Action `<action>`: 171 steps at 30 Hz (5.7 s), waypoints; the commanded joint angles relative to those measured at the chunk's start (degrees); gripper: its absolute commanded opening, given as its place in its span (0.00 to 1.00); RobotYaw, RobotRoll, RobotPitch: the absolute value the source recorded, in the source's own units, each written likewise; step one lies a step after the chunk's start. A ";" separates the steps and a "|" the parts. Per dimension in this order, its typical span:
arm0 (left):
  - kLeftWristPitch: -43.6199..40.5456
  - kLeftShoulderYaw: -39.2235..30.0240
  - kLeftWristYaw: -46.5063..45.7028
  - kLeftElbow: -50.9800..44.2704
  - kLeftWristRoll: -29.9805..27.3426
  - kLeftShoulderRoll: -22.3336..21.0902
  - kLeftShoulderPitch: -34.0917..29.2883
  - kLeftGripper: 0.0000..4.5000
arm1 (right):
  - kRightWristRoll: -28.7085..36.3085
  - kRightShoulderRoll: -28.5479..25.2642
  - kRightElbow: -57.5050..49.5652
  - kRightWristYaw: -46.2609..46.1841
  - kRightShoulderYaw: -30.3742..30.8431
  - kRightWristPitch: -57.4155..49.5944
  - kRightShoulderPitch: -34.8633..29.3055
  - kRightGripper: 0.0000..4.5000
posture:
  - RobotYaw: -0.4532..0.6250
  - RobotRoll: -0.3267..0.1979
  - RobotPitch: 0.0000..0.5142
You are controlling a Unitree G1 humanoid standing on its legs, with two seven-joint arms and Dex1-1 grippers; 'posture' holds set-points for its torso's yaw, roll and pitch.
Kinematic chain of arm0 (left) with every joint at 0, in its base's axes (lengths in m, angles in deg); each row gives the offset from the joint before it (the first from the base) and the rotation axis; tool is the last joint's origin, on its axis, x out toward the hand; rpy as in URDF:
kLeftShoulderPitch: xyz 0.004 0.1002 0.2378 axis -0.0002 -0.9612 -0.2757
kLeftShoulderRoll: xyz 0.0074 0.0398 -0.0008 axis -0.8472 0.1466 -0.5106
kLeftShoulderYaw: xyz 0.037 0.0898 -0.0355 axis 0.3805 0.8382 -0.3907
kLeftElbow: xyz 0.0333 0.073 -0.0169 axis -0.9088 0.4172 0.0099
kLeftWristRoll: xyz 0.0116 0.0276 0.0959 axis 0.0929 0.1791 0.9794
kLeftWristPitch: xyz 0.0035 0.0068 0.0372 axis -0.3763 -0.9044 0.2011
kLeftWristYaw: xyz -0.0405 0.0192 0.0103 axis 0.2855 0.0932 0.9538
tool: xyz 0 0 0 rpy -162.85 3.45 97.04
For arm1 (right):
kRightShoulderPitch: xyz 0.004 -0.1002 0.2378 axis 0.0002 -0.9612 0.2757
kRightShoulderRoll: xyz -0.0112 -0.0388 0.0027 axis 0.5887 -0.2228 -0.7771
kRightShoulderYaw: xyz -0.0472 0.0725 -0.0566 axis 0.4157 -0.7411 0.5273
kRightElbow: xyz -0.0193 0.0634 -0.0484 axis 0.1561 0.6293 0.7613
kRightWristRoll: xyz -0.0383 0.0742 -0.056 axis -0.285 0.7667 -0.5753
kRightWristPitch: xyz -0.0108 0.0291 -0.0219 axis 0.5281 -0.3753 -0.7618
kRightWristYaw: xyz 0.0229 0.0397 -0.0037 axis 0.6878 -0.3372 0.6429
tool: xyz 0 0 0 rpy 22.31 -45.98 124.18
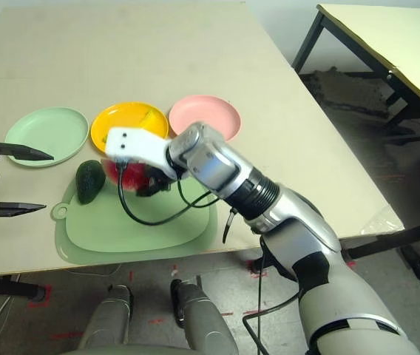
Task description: Place the fruits into color-matched plates.
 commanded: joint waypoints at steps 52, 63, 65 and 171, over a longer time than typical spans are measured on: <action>8.57 2.14 -0.05 5.83 10.92 -2.23 3.57 1.00 | 19.84 0.89 -22.16 -1.82 -38.32 -9.46 -30.81 0.99 | 0.48 0.62 0.39; 15.54 6.88 4.35 12.60 15.32 -1.88 10.03 1.00 | 21.88 11.11 -21.85 -1.90 -41.11 35.77 -54.74 0.99 | 0.46 0.62 0.42; 15.73 7.60 4.45 13.56 15.38 -1.70 11.39 1.00 | 22.17 11.24 -18.38 2.16 -40.48 44.29 -56.30 0.99 | 0.46 0.62 0.42; 64.55 46.07 4.45 54.63 28.90 12.66 52.52 0.27 | 21.02 7.45 -11.85 0.27 -25.60 63.69 -63.43 1.00 | 0.30 0.62 0.32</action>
